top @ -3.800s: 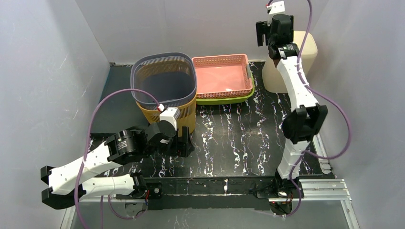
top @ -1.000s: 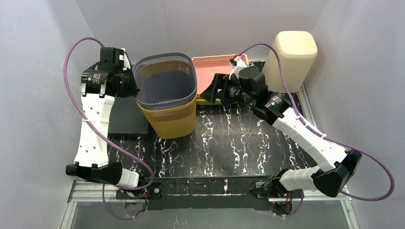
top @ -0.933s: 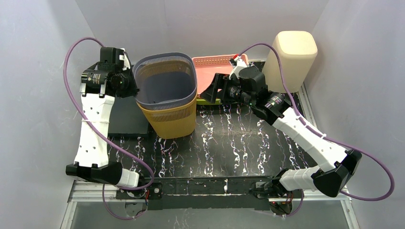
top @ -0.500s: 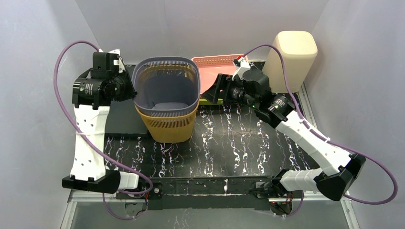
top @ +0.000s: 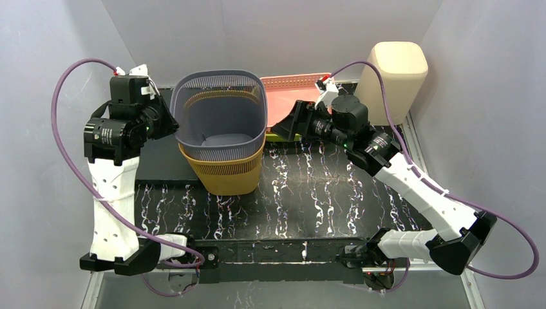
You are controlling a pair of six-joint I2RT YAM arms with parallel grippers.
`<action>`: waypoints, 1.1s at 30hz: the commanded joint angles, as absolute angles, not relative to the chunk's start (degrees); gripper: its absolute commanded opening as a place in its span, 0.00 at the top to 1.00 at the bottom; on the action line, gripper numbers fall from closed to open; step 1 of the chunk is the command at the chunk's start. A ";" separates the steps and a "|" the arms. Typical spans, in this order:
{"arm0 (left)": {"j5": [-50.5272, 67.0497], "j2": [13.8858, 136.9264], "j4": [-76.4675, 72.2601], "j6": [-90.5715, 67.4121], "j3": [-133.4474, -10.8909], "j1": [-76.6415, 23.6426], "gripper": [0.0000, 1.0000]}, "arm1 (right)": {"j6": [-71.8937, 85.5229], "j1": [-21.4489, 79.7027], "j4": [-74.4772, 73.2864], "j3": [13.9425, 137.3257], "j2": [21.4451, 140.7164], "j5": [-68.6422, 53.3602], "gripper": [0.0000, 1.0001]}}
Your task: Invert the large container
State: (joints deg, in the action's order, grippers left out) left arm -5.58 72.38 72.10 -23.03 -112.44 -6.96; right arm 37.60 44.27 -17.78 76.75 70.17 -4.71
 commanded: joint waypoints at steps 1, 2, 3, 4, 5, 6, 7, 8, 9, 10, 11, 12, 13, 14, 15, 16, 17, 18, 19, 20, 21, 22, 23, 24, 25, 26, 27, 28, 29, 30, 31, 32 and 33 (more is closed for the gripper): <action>-5.82 67.87 62.66 -27.03 -115.36 -6.82 1.00 | 38.66 44.48 -12.81 75.45 67.42 -6.07 0.13; -5.86 67.62 62.48 -27.19 -115.55 -6.82 1.00 | 38.96 44.54 -12.13 75.15 67.31 -6.67 0.13; -5.88 67.33 62.23 -27.38 -115.67 -6.77 1.00 | 39.28 44.48 -11.56 74.84 67.25 -7.32 0.13; -5.81 66.89 61.89 -27.61 -115.57 -6.81 1.00 | 39.59 44.47 -10.91 74.61 67.18 -7.84 0.13; -5.85 66.50 61.49 -27.72 -115.37 -6.81 1.00 | 39.75 44.48 -10.52 74.35 67.15 -8.30 0.14; -6.07 66.07 61.13 -27.88 -115.20 -6.78 1.00 | 39.88 44.48 -10.33 74.34 67.05 -8.61 0.14; -6.29 65.63 60.90 -28.02 -115.11 -6.82 1.00 | 39.90 44.51 -10.29 74.35 66.93 -8.81 0.14; -6.32 65.09 60.49 -28.13 -114.92 -6.83 1.00 | 40.20 44.48 -9.88 74.31 66.74 -8.99 0.14; -6.26 64.46 59.94 -28.26 -114.56 -6.85 1.00 | 40.77 44.47 -8.91 74.15 66.40 -9.28 0.13; -6.12 63.84 59.24 -28.44 -114.13 -6.78 1.00 | 41.68 44.52 -7.60 74.10 66.10 -9.74 0.12; -5.87 63.21 58.52 -28.35 -113.62 -6.81 1.00 | 42.59 44.48 -5.92 74.14 65.69 -10.41 0.10; -5.74 62.43 57.81 -28.25 -113.12 -6.83 1.00 | 42.82 44.48 -4.77 74.58 65.58 -10.76 0.10; -5.67 61.94 57.30 -28.14 -112.53 -6.78 1.00 | 42.88 44.47 -5.29 75.84 65.91 -10.40 0.10; -5.54 61.43 56.96 -27.94 -112.09 -6.78 1.00 | 42.38 44.48 -7.25 77.93 66.49 -9.89 0.10; -5.38 60.92 56.60 -27.81 -111.34 -6.78 1.00 | 41.50 44.47 -10.74 81.64 67.71 -9.63 0.10; -5.21 60.38 56.23 -27.76 -110.59 -6.85 1.00 | 40.71 44.48 -13.76 84.76 69.25 -9.22 0.10; -4.99 59.74 55.72 -27.62 -109.70 -6.81 1.00 | 39.98 44.52 -16.67 87.71 70.73 -8.36 0.11; -4.75 59.16 55.05 -27.54 -108.82 -6.83 1.00 | 39.32 44.52 -19.56 90.56 72.35 -7.29 0.11; -4.67 58.56 54.50 -27.46 -107.80 -6.85 1.00 | 38.38 44.56 -22.39 93.23 74.02 -6.20 0.11; -4.66 58.03 53.93 -27.44 -106.91 -6.82 1.00 | 37.15 44.68 -25.73 96.25 75.88 -5.03 0.12; -4.89 57.63 53.62 -27.42 -106.17 -6.81 1.00 | 35.93 44.88 -28.01 98.66 77.22 -4.31 0.13; -5.08 57.47 53.54 -27.30 -105.71 -6.79 1.00 | 35.08 45.05 -29.23 100.29 78.36 -3.97 0.13; -4.93 57.41 53.48 -27.19 -105.41 -6.80 1.00 | 34.34 45.30 -30.17 101.71 79.53 -3.80 0.13; -4.49 57.40 53.33 -27.12 -105.15 -6.78 1.00 | 33.51 45.91 -31.85 103.69 81.02 -3.30 0.15; -3.95 57.32 52.94 -27.09 -104.81 -6.83 1.00 | 32.59 46.86 -34.84 106.70 82.80 -2.13 0.16; -3.69 57.22 52.65 -27.15 -104.48 -6.85 1.00 | 31.21 48.21 -38.49 110.28 85.17 0.33 0.16; -3.55 57.17 52.38 -27.22 -104.28 -6.81 1.00 | 29.80 49.80 -42.04 113.95 87.52 3.39 0.18; -3.40 57.15 52.24 -27.31 -104.13 -6.80 1.00 | 28.43 51.37 -45.36 117.64 90.84 7.17 0.21; -3.28 57.18 52.09 -27.34 -103.96 -6.84 1.00 | 27.43 53.01 -48.11 122.08 93.09 10.95 0.24; -3.26 57.14 52.04 -27.37 -103.91 -6.83 1.00 | 26.55 54.21 -50.93 125.69 95.15 14.08 0.26; -3.13 57.13 51.97 -27.38 -103.89 -6.84 1.00 | 25.76 55.24 -53.79 129.24 97.16 18.18 0.28; -2.90 57.05 52.01 -27.38 -103.89 -6.81 1.00 | 25.07 56.05 -56.44 132.00 98.75 22.45 0.31; -2.64 57.00 52.03 -27.42 -103.81 -6.78 1.00 | 24.36 56.86 -58.72 134.25 99.81 25.87 0.37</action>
